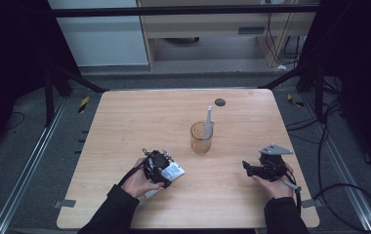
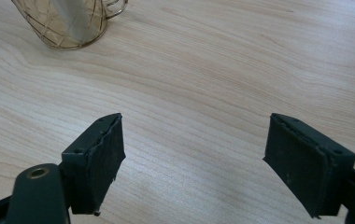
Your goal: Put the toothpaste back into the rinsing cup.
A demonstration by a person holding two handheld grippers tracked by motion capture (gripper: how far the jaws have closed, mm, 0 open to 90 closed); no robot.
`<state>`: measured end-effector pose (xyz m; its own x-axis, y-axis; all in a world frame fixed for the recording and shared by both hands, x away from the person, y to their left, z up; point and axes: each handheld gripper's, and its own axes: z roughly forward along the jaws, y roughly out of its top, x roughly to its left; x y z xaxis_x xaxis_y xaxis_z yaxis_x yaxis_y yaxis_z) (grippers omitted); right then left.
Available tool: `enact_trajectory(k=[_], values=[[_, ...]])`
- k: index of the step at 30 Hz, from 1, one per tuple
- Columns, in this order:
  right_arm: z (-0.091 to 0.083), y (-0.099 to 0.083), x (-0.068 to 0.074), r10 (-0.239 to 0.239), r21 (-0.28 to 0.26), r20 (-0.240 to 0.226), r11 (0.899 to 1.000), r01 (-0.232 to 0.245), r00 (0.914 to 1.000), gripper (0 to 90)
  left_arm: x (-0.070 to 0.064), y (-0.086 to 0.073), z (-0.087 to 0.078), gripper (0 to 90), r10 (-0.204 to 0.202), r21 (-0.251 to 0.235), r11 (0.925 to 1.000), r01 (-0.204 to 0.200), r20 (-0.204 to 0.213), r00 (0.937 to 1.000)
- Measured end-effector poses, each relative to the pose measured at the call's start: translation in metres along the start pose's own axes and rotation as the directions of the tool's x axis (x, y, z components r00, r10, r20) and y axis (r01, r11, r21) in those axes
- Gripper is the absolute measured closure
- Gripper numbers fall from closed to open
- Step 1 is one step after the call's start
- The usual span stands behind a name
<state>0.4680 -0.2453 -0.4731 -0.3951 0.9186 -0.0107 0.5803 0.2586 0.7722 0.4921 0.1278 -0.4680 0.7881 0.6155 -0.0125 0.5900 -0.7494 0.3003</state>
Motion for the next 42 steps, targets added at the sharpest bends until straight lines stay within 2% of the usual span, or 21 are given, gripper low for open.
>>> enact_trajectory(k=[3,10,17,21,23,25,26,28,34,35,36,37,39,41,42], values=[[0.000,0.000,0.001,0.003,0.001,-0.001,1.000,-0.003,1.0000,19.8,-0.001,0.001,-0.001,45.8,-0.002,0.012,0.9999,0.002,0.002,1.0000],[0.001,-0.001,-0.001,0.008,0.002,-0.001,1.000,-0.008,1.0000,19.9,0.001,-0.001,-0.008,62.7,-0.036,-0.016,0.9992,0.036,0.013,0.9993],[0.001,-0.001,-0.001,0.003,0.003,0.001,1.000,-0.003,1.0000,20.0,0.000,-0.003,-0.012,68.9,-0.053,-0.037,0.9979,0.053,-0.001,0.9986],[-0.002,-0.002,-0.003,0.012,-0.003,0.002,1.000,-0.012,0.9999,20.2,0.002,-0.006,-0.029,69.6,-0.073,-0.120,0.9902,0.072,-0.011,0.9972],[-0.002,-0.003,-0.003,0.007,-0.006,0.009,1.000,-0.007,0.9999,20.2,0.005,-0.007,-0.042,69.6,-0.086,-0.177,0.9809,0.081,-0.017,0.9962],[-0.003,-0.003,-0.003,0.017,-0.005,0.004,1.000,-0.017,0.9999,20.0,0.007,-0.009,-0.056,69.6,-0.111,-0.238,0.9658,0.102,-0.022,0.9936],[-0.002,-0.004,-0.003,0.011,-0.007,0.009,1.000,-0.011,0.9999,19.8,0.008,-0.010,-0.058,69.6,-0.109,-0.243,0.9650,0.099,-0.026,0.9937],[-0.002,-0.005,-0.003,0.015,-0.009,0.010,1.000,-0.015,0.9998,19.6,0.009,-0.012,-0.066,69.6,-0.128,-0.283,0.9521,0.117,-0.023,0.9915],[-0.002,-0.005,-0.003,0.020,-0.013,0.011,1.000,-0.020,0.9997,19.1,0.012,-0.009,-0.077,69.6,-0.149,-0.340,0.9322,0.125,-0.045,0.9878],[-0.002,-0.005,-0.003,0.018,-0.014,0.012,1.000,-0.017,0.9998,19.0,0.014,-0.007,-0.079,69.6,-0.157,-0.358,0.9247,0.128,-0.053,0.9861],[-0.002,-0.005,-0.003,0.020,-0.015,0.013,1.000,-0.019,0.9997,18.9,0.015,-0.006,-0.080,69.6,-0.177,-0.382,0.9132,0.143,-0.056,0.9826],[-0.002,-0.006,-0.003,0.023,-0.015,0.015,1.000,-0.022,0.9996,18.8,0.017,-0.004,-0.083,69.6,-0.182,-0.397,0.9066,0.142,-0.065,0.9811],[-0.002,-0.006,-0.003,0.019,-0.016,0.016,1.000,-0.018,0.9997,18.7,0.020,-0.001,-0.088,69.7,-0.199,-0.435,0.8888,0.145,-0.079,0.9769],[-0.002,-0.006,-0.003,0.017,-0.016,0.018,1.000,-0.017,0.9997,18.5,0.022,0.003,-0.093,69.7,-0.214,-0.475,0.8677,0.148,-0.088,0.9730],[-0.002,-0.006,-0.003,0.017,-0.017,0.017,1.000,-0.017,0.9997,18.5,0.023,0.005,-0.095,69.7,-0.228,-0.495,0.8546,0.155,-0.089,0.9696]])
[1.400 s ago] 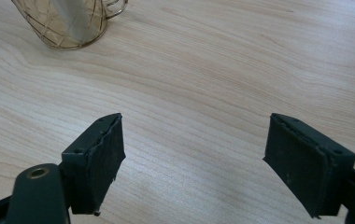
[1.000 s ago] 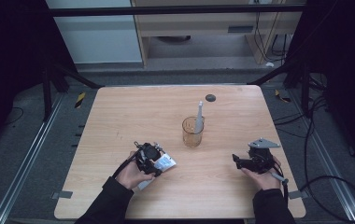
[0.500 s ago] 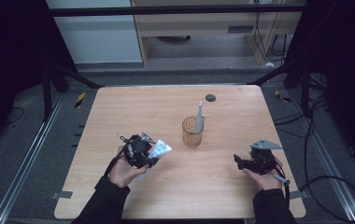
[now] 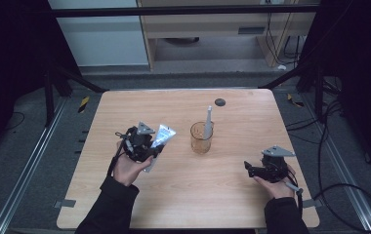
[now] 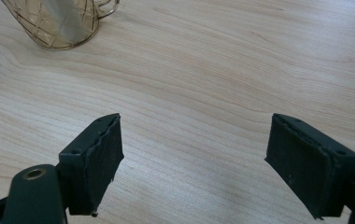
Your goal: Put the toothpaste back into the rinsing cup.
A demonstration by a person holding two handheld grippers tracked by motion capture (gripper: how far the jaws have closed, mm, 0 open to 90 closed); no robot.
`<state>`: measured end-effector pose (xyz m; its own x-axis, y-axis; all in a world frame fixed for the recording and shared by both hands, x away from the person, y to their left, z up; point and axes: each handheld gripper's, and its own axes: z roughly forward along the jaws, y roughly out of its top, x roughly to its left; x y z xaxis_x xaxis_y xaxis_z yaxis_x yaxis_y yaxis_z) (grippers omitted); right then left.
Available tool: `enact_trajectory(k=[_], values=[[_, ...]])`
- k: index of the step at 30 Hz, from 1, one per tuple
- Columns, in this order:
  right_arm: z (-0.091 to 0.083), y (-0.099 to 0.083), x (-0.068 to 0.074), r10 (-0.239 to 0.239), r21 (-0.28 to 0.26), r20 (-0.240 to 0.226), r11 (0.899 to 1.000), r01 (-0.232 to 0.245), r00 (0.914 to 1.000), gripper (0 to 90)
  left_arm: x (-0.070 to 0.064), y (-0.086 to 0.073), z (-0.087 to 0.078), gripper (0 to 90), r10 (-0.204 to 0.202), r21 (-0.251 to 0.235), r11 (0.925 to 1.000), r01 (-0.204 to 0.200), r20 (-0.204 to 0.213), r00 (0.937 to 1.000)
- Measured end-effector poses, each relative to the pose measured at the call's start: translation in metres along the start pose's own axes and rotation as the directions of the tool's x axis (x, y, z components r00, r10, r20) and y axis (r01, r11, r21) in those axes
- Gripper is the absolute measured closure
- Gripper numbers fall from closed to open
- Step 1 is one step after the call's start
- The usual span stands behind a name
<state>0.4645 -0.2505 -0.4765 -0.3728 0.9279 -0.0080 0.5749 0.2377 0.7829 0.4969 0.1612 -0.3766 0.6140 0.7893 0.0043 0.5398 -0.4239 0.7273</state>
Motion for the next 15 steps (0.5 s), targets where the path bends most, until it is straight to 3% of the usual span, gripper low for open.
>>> enact_trajectory(k=[6,11,15], values=[[0.001,-0.001,0.001,0.001,-0.003,0.000,1.000,-0.001,1.0000,17.8,0.004,0.017,0.000,69.6,-0.043,-0.096,0.9946,0.041,-0.026,0.9987],[0.002,-0.001,0.002,0.002,0.000,-0.001,1.000,-0.002,1.0000,17.1,0.004,0.029,0.005,69.7,-0.065,-0.173,0.9835,0.053,-0.064,0.9958],[0.002,-0.001,0.002,0.000,-0.001,0.001,1.000,0.000,1.0000,16.7,0.005,0.037,0.011,69.7,-0.088,-0.232,0.9702,0.068,-0.076,0.9932]])
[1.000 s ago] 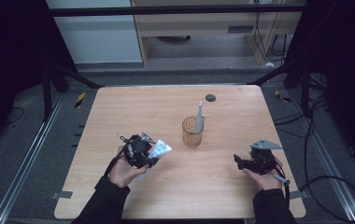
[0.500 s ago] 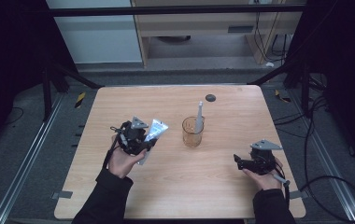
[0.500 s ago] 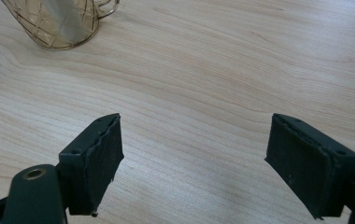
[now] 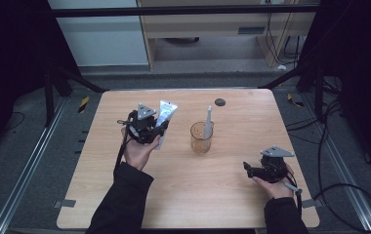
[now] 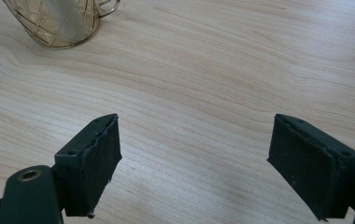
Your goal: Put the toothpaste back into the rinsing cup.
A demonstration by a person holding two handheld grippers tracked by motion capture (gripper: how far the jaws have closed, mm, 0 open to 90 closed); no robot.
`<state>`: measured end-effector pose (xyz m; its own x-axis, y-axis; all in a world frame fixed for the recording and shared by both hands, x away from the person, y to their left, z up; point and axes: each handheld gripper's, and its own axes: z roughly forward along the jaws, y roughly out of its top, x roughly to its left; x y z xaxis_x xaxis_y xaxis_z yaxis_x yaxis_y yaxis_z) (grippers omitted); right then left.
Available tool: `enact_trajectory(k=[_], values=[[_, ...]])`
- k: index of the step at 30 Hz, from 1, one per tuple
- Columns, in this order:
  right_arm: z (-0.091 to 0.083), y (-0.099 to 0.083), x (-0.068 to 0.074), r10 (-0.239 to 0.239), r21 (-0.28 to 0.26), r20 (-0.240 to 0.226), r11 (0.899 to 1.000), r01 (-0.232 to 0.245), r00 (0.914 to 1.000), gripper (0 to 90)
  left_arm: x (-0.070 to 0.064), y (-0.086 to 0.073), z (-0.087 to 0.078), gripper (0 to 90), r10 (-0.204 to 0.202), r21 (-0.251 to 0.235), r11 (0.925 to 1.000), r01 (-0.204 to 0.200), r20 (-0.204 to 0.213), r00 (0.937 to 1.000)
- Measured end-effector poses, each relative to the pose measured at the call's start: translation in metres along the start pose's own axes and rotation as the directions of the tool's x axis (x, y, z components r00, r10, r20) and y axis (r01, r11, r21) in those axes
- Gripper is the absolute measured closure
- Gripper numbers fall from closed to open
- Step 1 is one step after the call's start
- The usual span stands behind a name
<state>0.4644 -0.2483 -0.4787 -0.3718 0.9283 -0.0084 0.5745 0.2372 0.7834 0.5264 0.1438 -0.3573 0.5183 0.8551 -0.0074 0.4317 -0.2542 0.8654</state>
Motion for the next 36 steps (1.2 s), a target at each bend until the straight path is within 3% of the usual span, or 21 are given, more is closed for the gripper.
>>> enact_trajectory(k=[10,23,36], values=[[0.003,-0.001,0.001,-0.007,0.001,0.001,1.000,0.007,1.0000,16.3,-0.007,0.008,0.022,69.7,-0.024,-0.114,0.9932,0.022,-0.015,0.9996],[0.004,-0.002,0.001,-0.006,-0.012,0.013,1.000,0.006,0.9999,15.6,-0.020,0.019,0.045,69.8,-0.036,-0.194,0.9805,0.033,-0.015,0.9992],[0.003,-0.003,-0.002,-0.008,-0.021,0.021,1.000,0.008,0.9998,15.4,-0.037,0.026,0.067,69.7,-0.040,-0.232,0.9716,0.046,0.031,0.9987]])
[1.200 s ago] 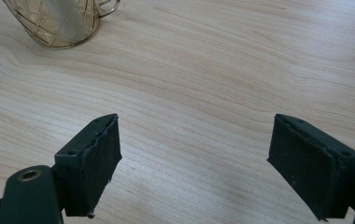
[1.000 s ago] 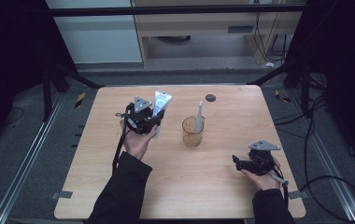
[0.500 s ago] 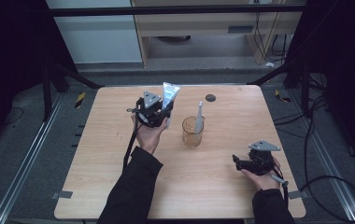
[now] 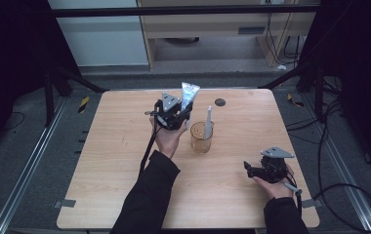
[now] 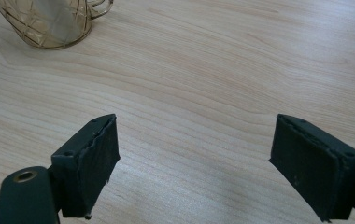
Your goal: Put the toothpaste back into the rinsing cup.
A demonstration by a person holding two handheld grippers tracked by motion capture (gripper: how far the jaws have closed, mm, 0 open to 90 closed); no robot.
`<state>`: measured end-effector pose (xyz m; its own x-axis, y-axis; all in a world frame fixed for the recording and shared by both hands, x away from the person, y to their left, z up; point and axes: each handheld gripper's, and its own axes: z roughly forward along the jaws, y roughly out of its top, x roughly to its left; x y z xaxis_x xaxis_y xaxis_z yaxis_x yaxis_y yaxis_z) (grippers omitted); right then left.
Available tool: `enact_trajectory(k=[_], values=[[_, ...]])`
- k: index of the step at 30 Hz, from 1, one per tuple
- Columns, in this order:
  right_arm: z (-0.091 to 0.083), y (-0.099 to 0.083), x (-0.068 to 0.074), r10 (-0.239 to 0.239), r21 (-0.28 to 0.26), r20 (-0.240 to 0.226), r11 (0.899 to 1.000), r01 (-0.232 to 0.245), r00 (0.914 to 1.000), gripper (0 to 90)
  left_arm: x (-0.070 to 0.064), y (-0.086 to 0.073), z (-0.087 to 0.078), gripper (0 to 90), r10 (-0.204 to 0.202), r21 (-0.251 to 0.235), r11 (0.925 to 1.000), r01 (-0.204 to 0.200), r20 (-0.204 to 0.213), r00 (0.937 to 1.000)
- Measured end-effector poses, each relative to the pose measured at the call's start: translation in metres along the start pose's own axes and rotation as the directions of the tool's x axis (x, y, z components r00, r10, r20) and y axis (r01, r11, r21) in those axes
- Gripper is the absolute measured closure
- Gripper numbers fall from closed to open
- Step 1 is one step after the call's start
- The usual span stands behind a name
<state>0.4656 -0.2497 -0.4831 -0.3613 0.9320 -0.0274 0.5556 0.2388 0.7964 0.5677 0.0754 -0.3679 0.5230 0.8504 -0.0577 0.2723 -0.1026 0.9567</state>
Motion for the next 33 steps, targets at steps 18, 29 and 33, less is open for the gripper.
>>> enact_trajectory(k=[18,29,33], values=[[0.002,-0.001,0.002,-0.009,0.000,-0.001,1.000,0.009,1.0000,15.4,-0.014,-0.004,0.019,69.7,-0.005,-0.028,0.9996,0.006,0.042,0.9991],[0.002,-0.001,0.002,-0.009,0.005,-0.001,1.000,0.009,1.0000,15.5,-0.021,-0.012,0.031,69.6,0.005,-0.011,0.9999,-0.004,0.063,0.9980],[0.002,-0.002,0.001,-0.017,0.003,0.001,1.000,0.017,0.9999,15.5,-0.022,-0.016,0.036,69.6,0.003,-0.001,1.0000,-0.002,0.068,0.9977]])
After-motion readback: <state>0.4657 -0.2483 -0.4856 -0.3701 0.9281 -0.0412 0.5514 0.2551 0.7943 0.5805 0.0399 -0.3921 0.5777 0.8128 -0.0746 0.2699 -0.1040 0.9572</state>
